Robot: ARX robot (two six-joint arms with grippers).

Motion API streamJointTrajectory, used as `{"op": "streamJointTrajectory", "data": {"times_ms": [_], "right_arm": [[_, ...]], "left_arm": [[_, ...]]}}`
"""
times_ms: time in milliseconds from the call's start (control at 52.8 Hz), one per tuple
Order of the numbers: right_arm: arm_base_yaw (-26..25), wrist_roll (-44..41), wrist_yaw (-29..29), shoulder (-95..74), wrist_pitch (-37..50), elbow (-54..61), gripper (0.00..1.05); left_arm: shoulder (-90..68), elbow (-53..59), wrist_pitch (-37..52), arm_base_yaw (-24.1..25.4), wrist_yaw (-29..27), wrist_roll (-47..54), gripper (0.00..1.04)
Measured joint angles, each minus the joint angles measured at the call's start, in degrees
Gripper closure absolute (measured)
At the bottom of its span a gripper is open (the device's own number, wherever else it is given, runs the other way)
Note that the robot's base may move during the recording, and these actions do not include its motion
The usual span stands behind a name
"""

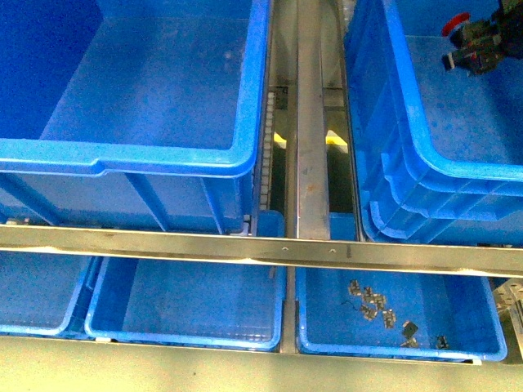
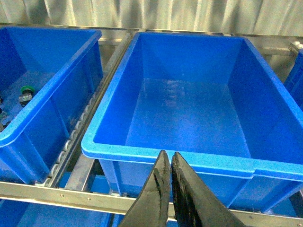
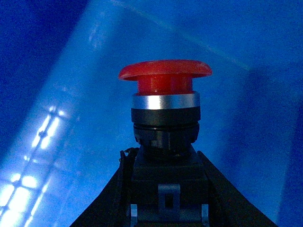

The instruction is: Pick red and yellow buttons and place in box

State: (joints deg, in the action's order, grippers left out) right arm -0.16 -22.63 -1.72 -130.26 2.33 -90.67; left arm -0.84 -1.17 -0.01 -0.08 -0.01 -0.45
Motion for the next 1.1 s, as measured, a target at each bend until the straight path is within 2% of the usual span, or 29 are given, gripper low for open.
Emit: {"op": "streamJointTrajectory", "data": {"times_ms": [322,473,530,662,719,757,871,984,1022,1098], "right_arm": [[-0.5,0.2,0.46,-5.49,2.8,-1.22,0.77],[-0.66,0.57,0.61,-5.77,4.28,-2.16,0.49],[-0.79,0.48,0.22,-5.31,5.03,-1.42,0.42],[-1.68,-1.33,-2.82,-2.01,7.72,3.98,0.23],[-2.73,-2.95,-5.07,2.01,9.9,9.46,0.11],[-3.37,-3.13,-6.34,5.09,11.74,13.16,0.05],[-5.27,-1.33,-13.49,17.42,17.64,26.53,0.06],[-6.47,6.49,-19.26,32.94,21.66,42.66,0.06],[-6.97,10.86,-19.3,39.69,23.08,49.03,0.06],[-7.21,19.85,-17.38,49.72,22.64,58.86,0.06]], "left_arm": [[0.0,0.0,0.0,0.0,0.02,-0.02,1.02],[0.0,0.0,0.0,0.0,0.02,-0.02,1.02],[0.0,0.0,0.0,0.0,0.02,-0.02,1.02],[0.0,0.0,0.0,0.0,0.02,-0.02,1.02],[0.0,0.0,0.0,0.0,0.02,-0.02,1.02],[0.0,0.0,0.0,0.0,0.0,-0.02,0.97],[0.0,0.0,0.0,0.0,0.02,-0.02,0.74],[0.0,0.0,0.0,0.0,0.02,-0.02,0.53],[0.0,0.0,0.0,0.0,0.02,-0.02,0.44],[0.0,0.0,0.0,0.0,0.0,-0.02,0.34]]}}
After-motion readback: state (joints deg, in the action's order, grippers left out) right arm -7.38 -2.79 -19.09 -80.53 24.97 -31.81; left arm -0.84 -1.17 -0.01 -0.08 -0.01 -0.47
